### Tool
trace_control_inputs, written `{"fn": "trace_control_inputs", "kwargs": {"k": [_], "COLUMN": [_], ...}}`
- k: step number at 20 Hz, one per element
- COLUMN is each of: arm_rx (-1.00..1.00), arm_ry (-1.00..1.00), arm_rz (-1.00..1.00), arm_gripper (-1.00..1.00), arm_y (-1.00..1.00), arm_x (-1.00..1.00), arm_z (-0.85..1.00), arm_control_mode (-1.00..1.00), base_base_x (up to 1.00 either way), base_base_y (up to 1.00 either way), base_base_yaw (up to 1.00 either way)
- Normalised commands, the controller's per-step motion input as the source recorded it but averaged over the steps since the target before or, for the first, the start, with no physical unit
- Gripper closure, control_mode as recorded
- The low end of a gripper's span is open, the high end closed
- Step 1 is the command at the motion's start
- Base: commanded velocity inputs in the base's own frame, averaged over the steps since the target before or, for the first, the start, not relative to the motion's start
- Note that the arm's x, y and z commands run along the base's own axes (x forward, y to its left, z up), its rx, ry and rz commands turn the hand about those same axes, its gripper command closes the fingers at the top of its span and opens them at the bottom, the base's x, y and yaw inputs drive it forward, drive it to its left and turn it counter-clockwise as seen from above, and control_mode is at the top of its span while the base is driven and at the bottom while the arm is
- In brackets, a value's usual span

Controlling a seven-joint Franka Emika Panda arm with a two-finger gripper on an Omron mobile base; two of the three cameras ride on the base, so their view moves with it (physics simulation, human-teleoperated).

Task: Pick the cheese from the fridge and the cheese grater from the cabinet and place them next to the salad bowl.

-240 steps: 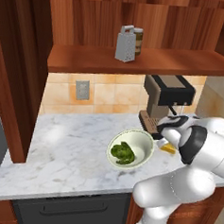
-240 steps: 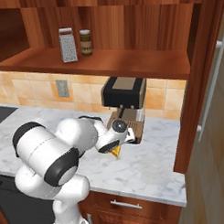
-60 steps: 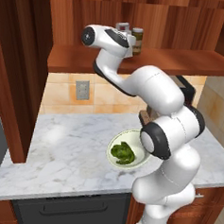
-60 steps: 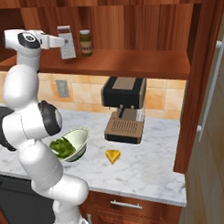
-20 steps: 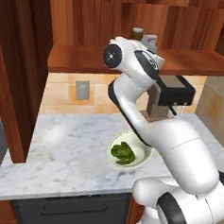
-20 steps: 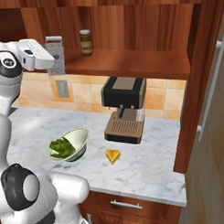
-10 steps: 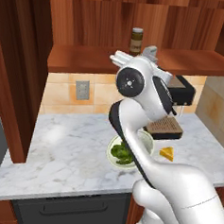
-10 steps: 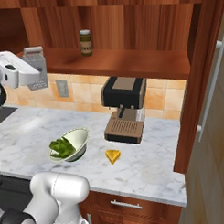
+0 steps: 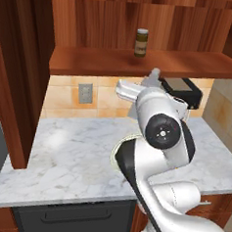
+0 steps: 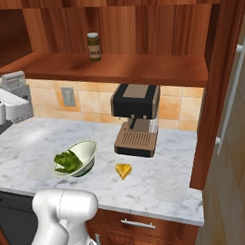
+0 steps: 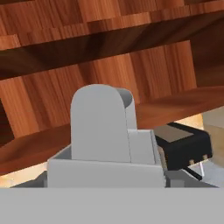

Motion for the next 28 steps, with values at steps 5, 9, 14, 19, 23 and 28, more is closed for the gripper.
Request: {"fn": "trace_control_inputs", "kwargs": {"k": [5,9,14,19,23,28], "arm_rx": [0.0,0.0,0.0,0.0,0.0,0.0], "arm_ry": [0.01,0.0,0.0,0.02,0.0,0.0], "arm_rz": [0.07,0.03,0.01,0.0,0.0,0.01], "arm_gripper": [1.0,1.0,1.0,1.0,1.0,1.0], "arm_y": [0.78,0.76,0.59,0.29,-0.01,-0.05], "arm_x": [-0.19,-0.01,0.02,0.18,0.18,0.2], "arm_z": [-0.23,-0.34,-0.41,-0.43,-0.42,-0.36], "arm_control_mode": [-1.0,-1.0,-1.0,-1.0,-1.0,-1.0], "base_base_x": [0.0,0.0,0.0,0.0,0.0,0.0], "base_base_y": [0.0,0.0,0.0,0.0,0.0,0.0], "base_base_yaw": [0.0,0.0,0.0,0.0,0.0,0.0]}}
